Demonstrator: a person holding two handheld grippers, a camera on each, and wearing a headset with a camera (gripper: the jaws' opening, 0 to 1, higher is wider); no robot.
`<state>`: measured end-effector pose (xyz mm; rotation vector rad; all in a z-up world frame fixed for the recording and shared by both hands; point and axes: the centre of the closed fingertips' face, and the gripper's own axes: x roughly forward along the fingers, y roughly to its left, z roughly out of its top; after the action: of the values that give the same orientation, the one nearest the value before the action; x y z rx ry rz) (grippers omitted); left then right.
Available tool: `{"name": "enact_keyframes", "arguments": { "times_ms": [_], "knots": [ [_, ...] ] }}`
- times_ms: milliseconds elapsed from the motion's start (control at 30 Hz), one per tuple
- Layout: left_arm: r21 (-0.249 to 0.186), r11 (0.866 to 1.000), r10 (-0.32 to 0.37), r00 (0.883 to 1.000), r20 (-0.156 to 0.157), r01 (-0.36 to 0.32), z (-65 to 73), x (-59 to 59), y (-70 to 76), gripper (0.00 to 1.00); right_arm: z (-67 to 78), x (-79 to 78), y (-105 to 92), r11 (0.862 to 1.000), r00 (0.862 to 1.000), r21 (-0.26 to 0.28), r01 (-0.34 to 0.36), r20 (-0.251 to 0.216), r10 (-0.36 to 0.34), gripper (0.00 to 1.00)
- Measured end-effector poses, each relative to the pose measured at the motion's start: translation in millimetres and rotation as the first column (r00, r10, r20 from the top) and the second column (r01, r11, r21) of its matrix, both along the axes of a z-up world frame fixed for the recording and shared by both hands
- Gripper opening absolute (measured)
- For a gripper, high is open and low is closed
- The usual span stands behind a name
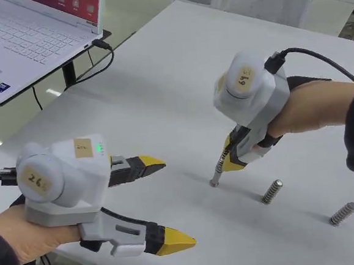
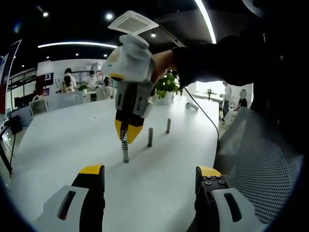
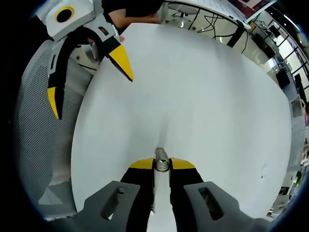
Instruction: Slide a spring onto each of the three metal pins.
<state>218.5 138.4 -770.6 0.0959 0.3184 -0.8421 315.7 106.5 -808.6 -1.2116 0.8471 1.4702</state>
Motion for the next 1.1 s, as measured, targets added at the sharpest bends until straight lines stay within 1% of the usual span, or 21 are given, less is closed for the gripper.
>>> {"name": "enact_keyframes", "arguments": {
  "times_ms": [367,533,867,1000,1100],
  "knots": [
    [0.000,1.000,0.002,1.000,0.001,-0.002,0.9,-0.1,-0.4,0.72,-16.3,0.0,0.6,1.000,1.000,-0.010,0.014,0.004,-0.014,0.09],
    [0.001,1.000,0.004,1.000,0.000,-0.004,1.5,-0.6,-0.8,0.72,-20.8,-0.5,0.9,1.000,1.000,-0.012,0.018,0.001,-0.018,0.09],
    [0.002,1.000,0.008,1.000,-0.001,-0.008,1.2,0.0,0.2,0.72,-32.2,-0.1,-2.7,0.999,0.999,-0.025,0.033,-0.011,-0.033,0.09],
    [0.001,1.000,0.008,1.000,-0.003,-0.008,0.9,0.0,-0.4,0.72,-34.5,-0.2,-2.5,0.999,0.999,-0.018,0.048,-0.023,-0.048,0.10],
    [0.002,1.000,0.008,1.000,-0.003,-0.008,0.6,0.1,-0.3,0.72,-36.3,-0.6,-2.7,0.998,0.998,-0.012,0.057,-0.029,-0.057,0.13]
  ]
}}
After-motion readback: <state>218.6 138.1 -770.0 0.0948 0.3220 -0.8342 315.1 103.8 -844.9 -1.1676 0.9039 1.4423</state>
